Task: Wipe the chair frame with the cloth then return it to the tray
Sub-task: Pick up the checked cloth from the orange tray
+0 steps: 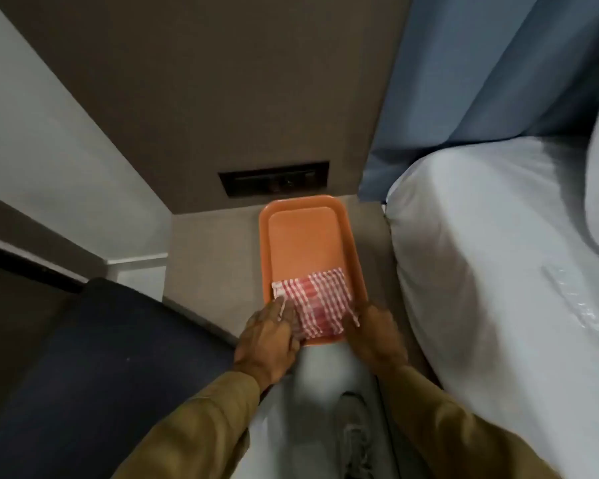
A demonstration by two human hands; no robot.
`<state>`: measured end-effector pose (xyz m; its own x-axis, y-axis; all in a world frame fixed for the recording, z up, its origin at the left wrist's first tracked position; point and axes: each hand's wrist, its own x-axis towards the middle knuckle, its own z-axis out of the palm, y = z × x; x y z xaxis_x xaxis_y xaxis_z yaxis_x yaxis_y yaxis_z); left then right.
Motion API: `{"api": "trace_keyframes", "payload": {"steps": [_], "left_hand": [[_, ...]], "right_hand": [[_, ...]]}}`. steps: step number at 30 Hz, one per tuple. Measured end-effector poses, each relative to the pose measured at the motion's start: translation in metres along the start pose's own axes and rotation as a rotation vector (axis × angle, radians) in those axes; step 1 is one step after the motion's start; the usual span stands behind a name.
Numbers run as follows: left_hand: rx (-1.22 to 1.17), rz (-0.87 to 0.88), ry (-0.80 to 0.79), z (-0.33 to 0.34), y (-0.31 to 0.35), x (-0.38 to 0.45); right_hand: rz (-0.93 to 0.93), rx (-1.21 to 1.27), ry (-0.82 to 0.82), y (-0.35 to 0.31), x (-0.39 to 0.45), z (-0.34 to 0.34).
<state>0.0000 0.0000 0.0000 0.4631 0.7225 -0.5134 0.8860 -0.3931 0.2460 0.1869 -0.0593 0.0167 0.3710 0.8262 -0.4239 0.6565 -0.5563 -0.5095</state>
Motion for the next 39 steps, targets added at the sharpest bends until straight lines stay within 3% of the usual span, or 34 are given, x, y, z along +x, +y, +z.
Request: {"api": "trace_keyframes", "payload": {"steps": [5, 11, 15, 20, 29, 39], "left_hand": [[0.061, -0.009, 0.001, 0.040, -0.008, 0.041], [0.121, -0.001, -0.029, 0.060, -0.015, 0.063], [0.113, -0.004, -0.020, 0.070, -0.016, 0.068], [0.101, -0.018, -0.029, 0.077, -0.016, 0.069], [0.084, 0.010, -0.042, 0.071, -0.023, 0.071], [0.045, 0.079, 0.013, 0.030, -0.015, 0.044]], "right_hand": [[0.023, 0.157, -0.048, 0.021, 0.040, 0.040], [0.071, 0.100, -0.032, 0.033, 0.070, 0.066], [0.136, 0.336, -0.045, 0.036, 0.078, 0.072], [0.209, 0.414, -0.025, 0.033, 0.086, 0.072], [0.158, 0.439, -0.133, 0.027, 0.092, 0.063], [0.096, 0.775, -0.246, 0.016, 0.071, 0.050]]}}
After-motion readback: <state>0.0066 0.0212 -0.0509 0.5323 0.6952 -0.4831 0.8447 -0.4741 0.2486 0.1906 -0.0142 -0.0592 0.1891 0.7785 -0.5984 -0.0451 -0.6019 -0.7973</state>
